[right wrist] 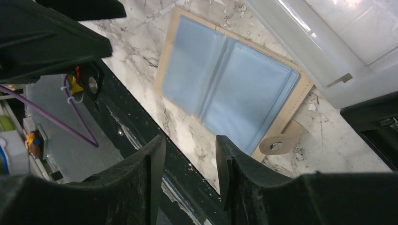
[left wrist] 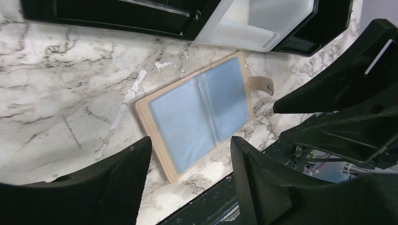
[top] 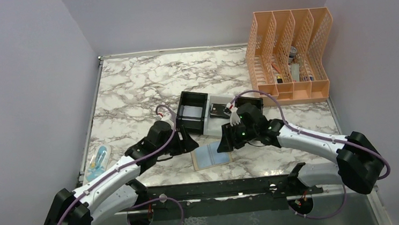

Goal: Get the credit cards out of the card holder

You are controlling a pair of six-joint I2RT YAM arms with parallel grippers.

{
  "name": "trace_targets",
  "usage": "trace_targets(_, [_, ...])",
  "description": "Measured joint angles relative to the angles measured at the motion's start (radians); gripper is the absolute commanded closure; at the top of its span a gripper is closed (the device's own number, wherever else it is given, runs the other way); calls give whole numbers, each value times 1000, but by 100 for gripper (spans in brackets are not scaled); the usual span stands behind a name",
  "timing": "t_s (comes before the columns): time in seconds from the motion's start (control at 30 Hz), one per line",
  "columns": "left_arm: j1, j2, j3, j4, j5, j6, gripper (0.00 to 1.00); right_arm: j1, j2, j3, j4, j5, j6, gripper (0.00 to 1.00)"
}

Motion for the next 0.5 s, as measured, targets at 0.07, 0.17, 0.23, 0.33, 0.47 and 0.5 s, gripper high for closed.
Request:
trace_targets(0.07, [-43,30,-8,27,-25,-18,37,14,4,0,0,18,12,57])
trace_targets(0.17, [-91,93,-9,69,-54,-40,39,18,39,1,3,44,29,57])
trace_targets(0.23, [-113,136,-9,92,-69,-49,41,24,77,2,2,67,40,57])
trace_targets(0.33, [-143,206,-9,122,-97,-63,41,31,119,2,-1,99,54,58])
trace_targets(0.47, [-167,270,-9,145,-127,-74,41,60,175,5,-7,141,58,58])
trace_targets(0.5, [-172,281,-9,148,-133,-76,41,66,187,7,-8,148,63,58])
